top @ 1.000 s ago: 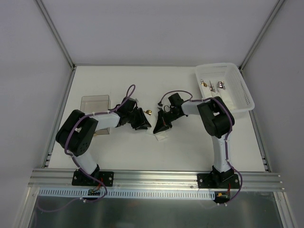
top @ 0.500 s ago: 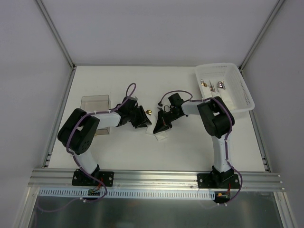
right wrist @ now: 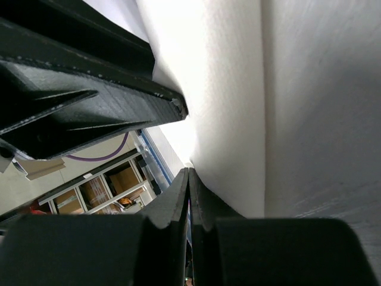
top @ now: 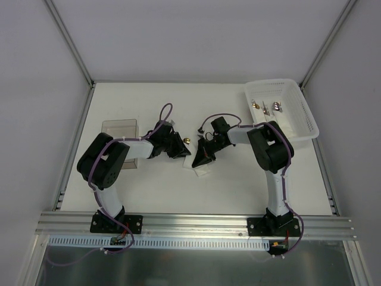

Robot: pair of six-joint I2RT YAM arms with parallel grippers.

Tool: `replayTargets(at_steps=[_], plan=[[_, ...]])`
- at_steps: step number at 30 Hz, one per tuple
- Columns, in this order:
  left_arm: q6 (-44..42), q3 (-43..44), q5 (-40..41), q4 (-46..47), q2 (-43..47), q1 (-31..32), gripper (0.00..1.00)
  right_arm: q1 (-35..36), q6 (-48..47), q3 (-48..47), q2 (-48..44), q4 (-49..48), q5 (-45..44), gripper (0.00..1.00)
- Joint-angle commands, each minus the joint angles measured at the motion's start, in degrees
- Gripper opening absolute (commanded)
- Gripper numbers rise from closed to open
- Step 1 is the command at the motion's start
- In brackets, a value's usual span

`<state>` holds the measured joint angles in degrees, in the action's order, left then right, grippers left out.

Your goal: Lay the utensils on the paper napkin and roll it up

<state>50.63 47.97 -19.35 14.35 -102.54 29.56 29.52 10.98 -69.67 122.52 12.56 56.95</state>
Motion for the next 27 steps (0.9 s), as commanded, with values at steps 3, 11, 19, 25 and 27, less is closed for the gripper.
replayTargets(at_steps=[3,11,19,25,27], plan=[[0.1,-0.9,1.5,-0.3,-2.0,0.0,0.17,0.3,-2.0,2.3,3.1,1.4,-11.3,0.05],[-1.7,-0.5,0.7,-0.2,-1.9,0.0,0.0,0.3,-2.5,2.3,1.8,1.4,-10.3,0.05],[-7.2,-1.2,0.4,0.3,4.8,-0.2,0.0,-1.6,-5.1,0.9,-5.5,1.4,-4.7,0.2],[-9.0,-1.9,-2.7,0.9,8.8,-0.7,0.0,-4.9,-9.0,-0.6,-12.9,3.1,-0.5,0.63],[-9.5,-2.3,-3.9,1.7,9.6,-0.9,0.0,-6.2,-10.4,-0.5,-15.0,4.0,-0.6,0.68]])
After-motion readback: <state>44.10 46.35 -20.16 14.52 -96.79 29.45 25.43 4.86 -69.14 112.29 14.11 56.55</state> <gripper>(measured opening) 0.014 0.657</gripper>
